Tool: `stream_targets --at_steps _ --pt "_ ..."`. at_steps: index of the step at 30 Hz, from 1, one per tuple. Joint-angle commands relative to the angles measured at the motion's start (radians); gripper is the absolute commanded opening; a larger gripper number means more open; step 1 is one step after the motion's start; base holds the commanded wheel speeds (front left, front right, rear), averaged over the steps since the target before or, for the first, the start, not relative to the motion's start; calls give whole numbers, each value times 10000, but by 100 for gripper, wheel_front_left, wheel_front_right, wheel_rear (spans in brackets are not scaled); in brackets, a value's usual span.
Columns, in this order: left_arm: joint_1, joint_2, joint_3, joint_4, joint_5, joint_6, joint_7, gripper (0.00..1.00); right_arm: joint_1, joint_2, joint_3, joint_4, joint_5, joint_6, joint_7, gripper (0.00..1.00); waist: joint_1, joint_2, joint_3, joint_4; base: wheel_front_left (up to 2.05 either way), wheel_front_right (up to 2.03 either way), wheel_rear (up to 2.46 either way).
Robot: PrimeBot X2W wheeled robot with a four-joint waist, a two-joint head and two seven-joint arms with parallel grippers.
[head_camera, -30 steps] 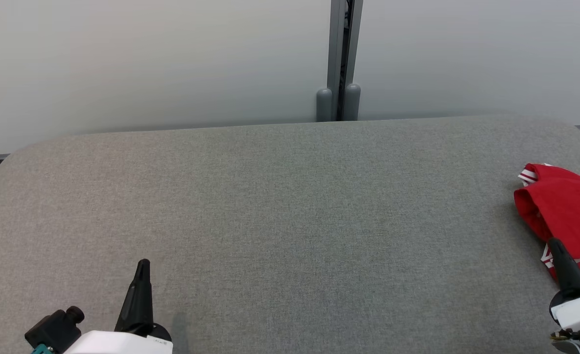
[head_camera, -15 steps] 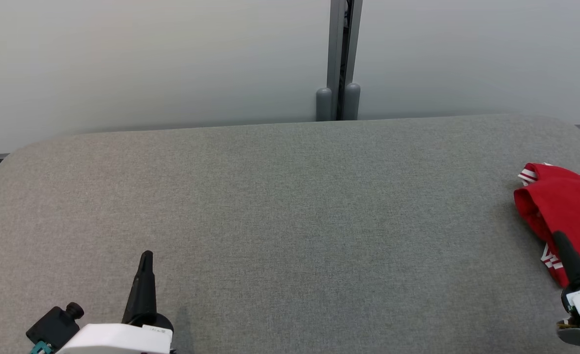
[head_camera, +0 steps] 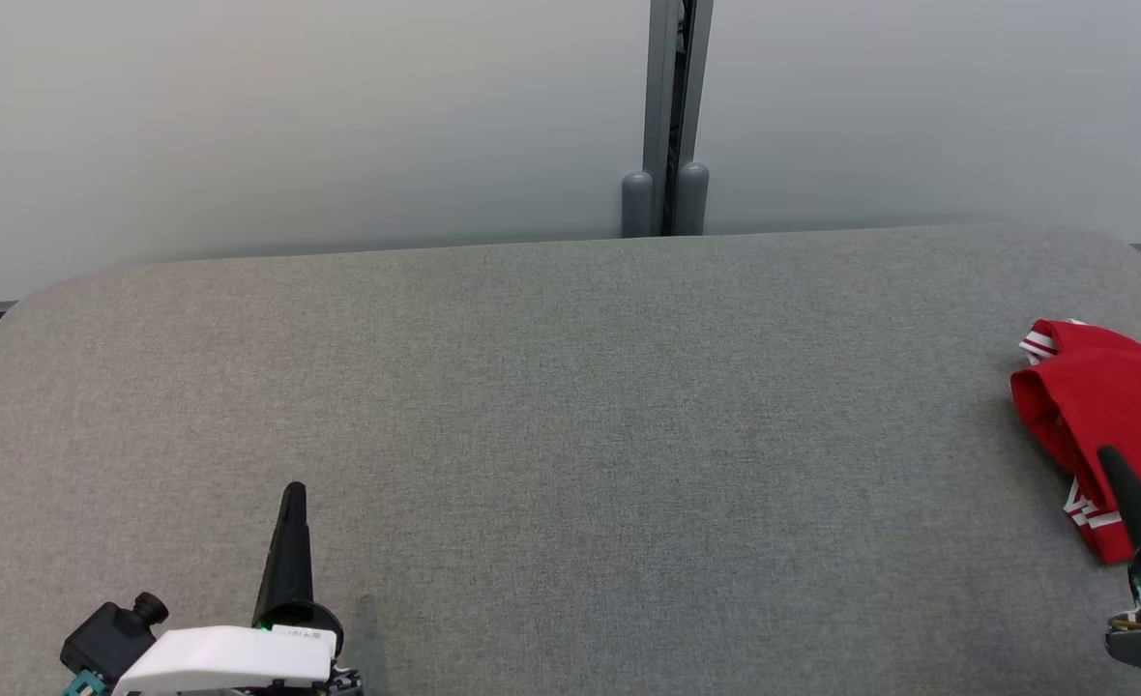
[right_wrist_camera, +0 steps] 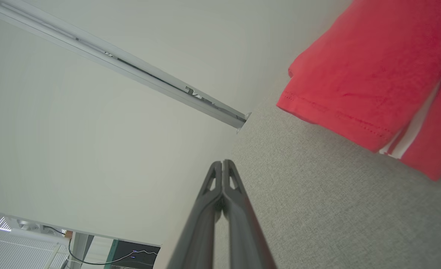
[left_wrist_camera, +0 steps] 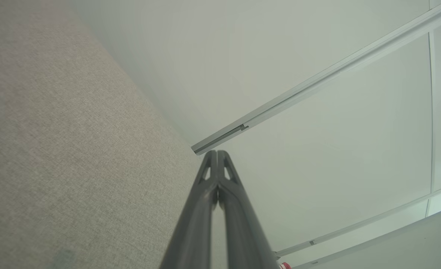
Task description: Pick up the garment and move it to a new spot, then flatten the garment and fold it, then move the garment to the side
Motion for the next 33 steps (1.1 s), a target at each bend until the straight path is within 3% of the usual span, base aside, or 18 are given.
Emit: stream_targets --at_steps 1,33 --pt "-318 40 64 -41 -228 -97 -22 0 -253 -109 -91 50 281 20 101 0 0 0 1 0 0 0 0" --pt "-727 -430 83 205 -2568 -608 -65 0 -984 -216 -708 1115 2921 22 932 0 0 0 32 -13 0 0 0"
